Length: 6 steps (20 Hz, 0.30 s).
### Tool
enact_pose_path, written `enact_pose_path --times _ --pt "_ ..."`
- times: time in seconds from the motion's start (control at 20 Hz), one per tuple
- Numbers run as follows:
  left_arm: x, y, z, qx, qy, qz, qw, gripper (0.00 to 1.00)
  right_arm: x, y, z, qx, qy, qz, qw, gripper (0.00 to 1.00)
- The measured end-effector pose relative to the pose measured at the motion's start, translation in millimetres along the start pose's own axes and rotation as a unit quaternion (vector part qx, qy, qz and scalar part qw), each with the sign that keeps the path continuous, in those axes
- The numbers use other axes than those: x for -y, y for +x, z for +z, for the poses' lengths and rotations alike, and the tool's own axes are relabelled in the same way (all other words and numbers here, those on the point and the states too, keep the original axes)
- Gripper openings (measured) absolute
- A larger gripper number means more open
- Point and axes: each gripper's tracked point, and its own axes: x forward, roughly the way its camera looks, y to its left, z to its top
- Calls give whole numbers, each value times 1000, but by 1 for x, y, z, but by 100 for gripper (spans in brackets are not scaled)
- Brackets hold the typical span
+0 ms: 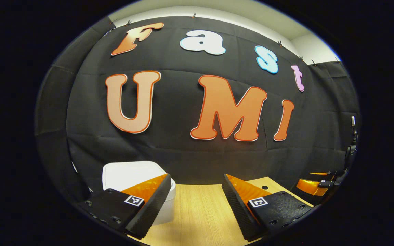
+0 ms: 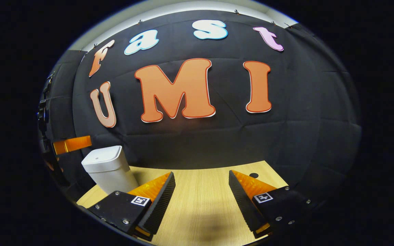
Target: Press the lid of the desktop garbage bin to open it, pick up the crumpled paper on the desktop and throw it into the bin, then pick up the pop can on the desktop and drop it into the bin, and finally close the garbage bin lid.
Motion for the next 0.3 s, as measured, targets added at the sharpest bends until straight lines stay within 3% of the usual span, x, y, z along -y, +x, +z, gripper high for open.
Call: enact_pose_path --times 0.3 --pt "-17 -14 -35 20 -20 40 999 95 -8 -11 -8 13 -11 -6 1000 94"
